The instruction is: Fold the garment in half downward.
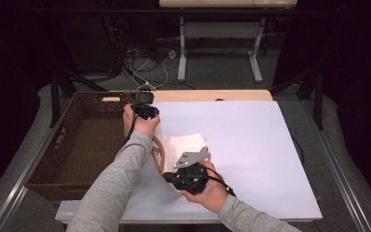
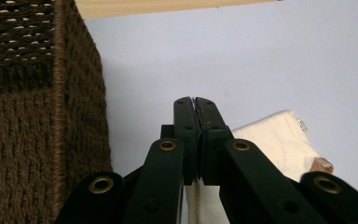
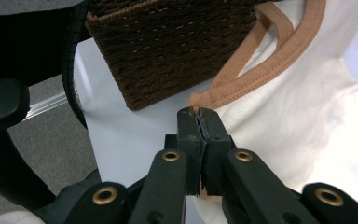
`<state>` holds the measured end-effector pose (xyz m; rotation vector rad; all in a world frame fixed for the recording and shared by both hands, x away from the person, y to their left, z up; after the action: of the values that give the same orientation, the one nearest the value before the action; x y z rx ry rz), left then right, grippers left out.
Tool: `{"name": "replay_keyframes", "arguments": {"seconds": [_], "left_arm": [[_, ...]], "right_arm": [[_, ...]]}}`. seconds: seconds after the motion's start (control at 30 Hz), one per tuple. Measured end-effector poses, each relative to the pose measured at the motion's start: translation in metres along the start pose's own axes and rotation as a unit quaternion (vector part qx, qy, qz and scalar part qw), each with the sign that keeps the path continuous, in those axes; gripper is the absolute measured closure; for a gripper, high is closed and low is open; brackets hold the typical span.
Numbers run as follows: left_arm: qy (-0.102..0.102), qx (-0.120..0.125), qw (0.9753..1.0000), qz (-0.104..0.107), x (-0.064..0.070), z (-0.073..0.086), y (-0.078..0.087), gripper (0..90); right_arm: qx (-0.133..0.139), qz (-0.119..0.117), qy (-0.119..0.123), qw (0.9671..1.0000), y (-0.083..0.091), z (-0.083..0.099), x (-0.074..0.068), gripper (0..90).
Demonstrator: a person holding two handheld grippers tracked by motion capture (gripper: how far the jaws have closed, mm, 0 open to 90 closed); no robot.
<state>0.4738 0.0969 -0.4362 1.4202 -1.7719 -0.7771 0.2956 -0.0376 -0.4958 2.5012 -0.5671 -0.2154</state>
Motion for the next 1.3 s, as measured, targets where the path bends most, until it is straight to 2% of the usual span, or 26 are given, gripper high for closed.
{"name": "replay_keyframes", "arguments": {"seconds": [0.27, 0.5, 0.97, 1.2, 1.3], "left_arm": [[-0.011, -0.007, 0.9999, 0.007, 0.018, 0.000, -0.011, 88.6], [-0.020, -0.012, 0.9996, 0.015, 0.032, 0.000, -0.021, 88.6], [-0.032, -0.024, 0.9988, 0.027, 0.050, 0.003, -0.044, 88.6], [-0.024, -0.021, 0.9987, 0.041, 0.058, 0.003, -0.054, 88.6], [-0.027, -0.022, 0.9984, 0.044, 0.061, 0.004, -0.060, 88.6]], "right_arm": [[0.003, 0.007, -0.017, 0.9998, 0.008, 0.011, 0.007, 88.8], [0.007, 0.011, -0.022, 0.9997, 0.012, 0.019, 0.010, 88.7], [0.010, 0.013, -0.037, 0.9992, 0.022, 0.029, 0.017, 88.7], [0.013, 0.017, -0.045, 0.9987, 0.029, 0.034, 0.024, 88.7], [0.008, 0.020, -0.050, 0.9985, 0.032, 0.039, 0.027, 88.7]]}}
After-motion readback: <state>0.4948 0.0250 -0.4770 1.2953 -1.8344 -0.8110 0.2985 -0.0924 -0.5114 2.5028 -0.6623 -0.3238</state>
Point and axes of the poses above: each handheld gripper's, and its own axes: y roughly backward along the jaws, z roughly out of its underside, x roughly to its right, the point moved 3 cm from there along -y, roughly forward along the jaws, and after that the axes turned 7 degrees about y, right-handed, at the moved point
